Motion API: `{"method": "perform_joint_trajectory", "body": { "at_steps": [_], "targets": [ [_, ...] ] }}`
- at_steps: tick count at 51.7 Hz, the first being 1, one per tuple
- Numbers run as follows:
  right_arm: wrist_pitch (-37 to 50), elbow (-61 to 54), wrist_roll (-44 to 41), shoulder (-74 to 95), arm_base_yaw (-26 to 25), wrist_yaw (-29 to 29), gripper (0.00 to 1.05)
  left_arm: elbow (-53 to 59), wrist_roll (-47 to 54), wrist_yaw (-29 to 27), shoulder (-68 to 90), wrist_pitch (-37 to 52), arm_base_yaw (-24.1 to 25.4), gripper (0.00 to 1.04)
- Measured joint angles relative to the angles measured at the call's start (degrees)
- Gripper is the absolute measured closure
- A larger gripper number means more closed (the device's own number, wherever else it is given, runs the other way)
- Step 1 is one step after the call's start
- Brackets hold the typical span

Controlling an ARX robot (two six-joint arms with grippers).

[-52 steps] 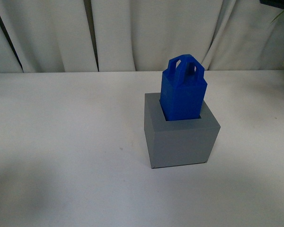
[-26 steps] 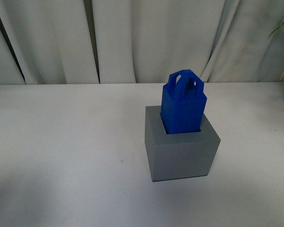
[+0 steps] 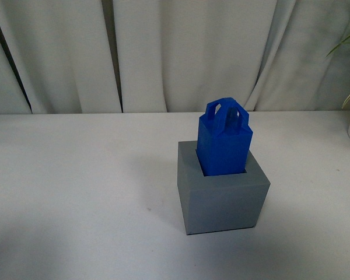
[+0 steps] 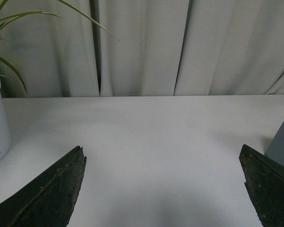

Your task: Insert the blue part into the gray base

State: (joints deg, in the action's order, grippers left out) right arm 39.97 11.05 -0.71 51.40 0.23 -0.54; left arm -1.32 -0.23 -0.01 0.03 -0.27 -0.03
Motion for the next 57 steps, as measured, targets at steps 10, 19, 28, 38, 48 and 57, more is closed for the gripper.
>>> {"method": "perform_joint_trajectory", "body": {
  "at_steps": [10,19,28,38,48,57],
  "targets": [
    [-2.7,-4.3,0.0,-6.8,-0.1,0.4,1.03,0.0,0.0,0.0,0.0,0.0,0.0,0.06],
    [-7.1,-7.1,0.0,-14.1,-0.1,0.4,1.03,0.0,0.0,0.0,0.0,0.0,0.0,0.06],
    [-10.7,-8.4,0.0,-19.0,-0.1,0.4,1.03,0.0,0.0,0.0,0.0,0.0,0.0,0.06],
    [-11.2,-10.8,0.1,-22.1,-0.1,0.4,1.03,0.0,0.0,0.0,0.0,0.0,0.0,0.06],
    [-16.4,-10.8,0.1,-27.9,-0.1,0.5,1.03,0.0,0.0,0.0,0.0,0.0,0.0,0.06],
    [-20.2,-10.8,0.1,-31.7,-0.1,0.5,1.03,0.0,0.0,0.0,0.0,0.0,0.0,0.06]
  ]
}}
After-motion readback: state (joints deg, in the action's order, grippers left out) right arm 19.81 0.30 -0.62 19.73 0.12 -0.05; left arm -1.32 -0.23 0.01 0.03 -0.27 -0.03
